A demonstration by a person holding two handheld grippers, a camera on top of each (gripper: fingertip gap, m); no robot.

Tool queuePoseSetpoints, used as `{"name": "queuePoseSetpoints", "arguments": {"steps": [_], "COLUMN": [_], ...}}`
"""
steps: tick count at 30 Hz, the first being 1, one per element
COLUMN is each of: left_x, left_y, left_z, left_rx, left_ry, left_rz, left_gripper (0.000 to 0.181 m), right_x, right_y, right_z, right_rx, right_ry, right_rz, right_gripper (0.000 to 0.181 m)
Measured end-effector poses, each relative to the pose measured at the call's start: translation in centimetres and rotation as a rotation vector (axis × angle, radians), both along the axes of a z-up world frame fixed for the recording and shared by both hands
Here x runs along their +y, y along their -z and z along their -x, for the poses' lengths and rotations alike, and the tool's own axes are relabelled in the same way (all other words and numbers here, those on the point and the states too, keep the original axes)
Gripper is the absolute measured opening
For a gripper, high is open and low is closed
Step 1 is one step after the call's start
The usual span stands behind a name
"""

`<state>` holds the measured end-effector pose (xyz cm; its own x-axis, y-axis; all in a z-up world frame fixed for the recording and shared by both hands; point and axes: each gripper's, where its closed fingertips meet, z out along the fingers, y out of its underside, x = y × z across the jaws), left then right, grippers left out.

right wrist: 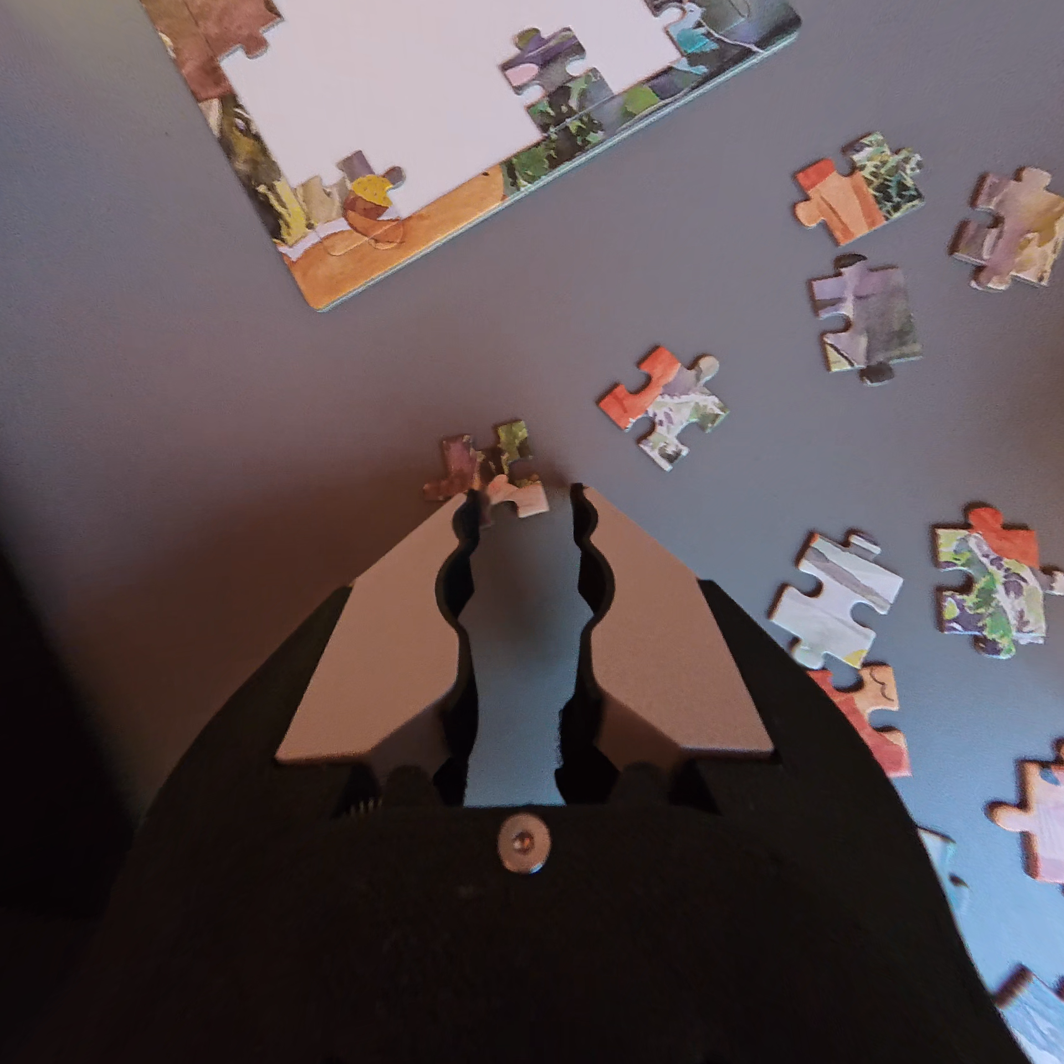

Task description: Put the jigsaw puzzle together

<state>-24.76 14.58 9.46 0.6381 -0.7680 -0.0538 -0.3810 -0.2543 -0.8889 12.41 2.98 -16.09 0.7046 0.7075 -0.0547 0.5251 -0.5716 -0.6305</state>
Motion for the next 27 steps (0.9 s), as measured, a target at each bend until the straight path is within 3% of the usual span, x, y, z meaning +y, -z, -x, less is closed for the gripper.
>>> {"name": "queuePoseSetpoints", "arguments": {"steps": [4, 11, 13, 17, 23, 27], "left_x": [0.7, 1.5, 1.9, 2.0, 2.0, 1.2], "left_y": [1.6, 3.7, 5.4, 10.2, 12.0, 13.4], "left_z": [5.9, 9.0, 9.3, 9.4, 7.3, 8.7], "left_rx": [0.081, 0.09, 0.143, 0.322, 0.424, 0.472], "left_ry": [-0.101, -0.04, -0.014, 0.056, 0.157, 0.157], "left_rz": [0.006, 0.05, 0.123, 0.294, 0.292, 0.355], "left_gripper": [0.036, 0.043, 0.053, 0.047, 0.04, 0.034], "right_x": [-1.1, 0.0, 0.4, 0.8, 1.0, 0.8], "right_y": [0.2, 0.3, 0.3, 0.3, 0.3, 0.3], "right_z": [0.9, 0.3, -0.1, -0.6, 0.0, 0.3], "right_rx": [0.014, -0.035, -0.025, 0.004, -0.025, -0.015], "right_ry": [-0.038, -0.001, 0.029, 0.066, 0.049, 0.023], "right_rz": [0.029, -0.016, -0.025, -0.032, -0.04, -0.06], "right_gripper": [0.049, 0.031, 0.031, 0.031, 0.031, 0.031]}}
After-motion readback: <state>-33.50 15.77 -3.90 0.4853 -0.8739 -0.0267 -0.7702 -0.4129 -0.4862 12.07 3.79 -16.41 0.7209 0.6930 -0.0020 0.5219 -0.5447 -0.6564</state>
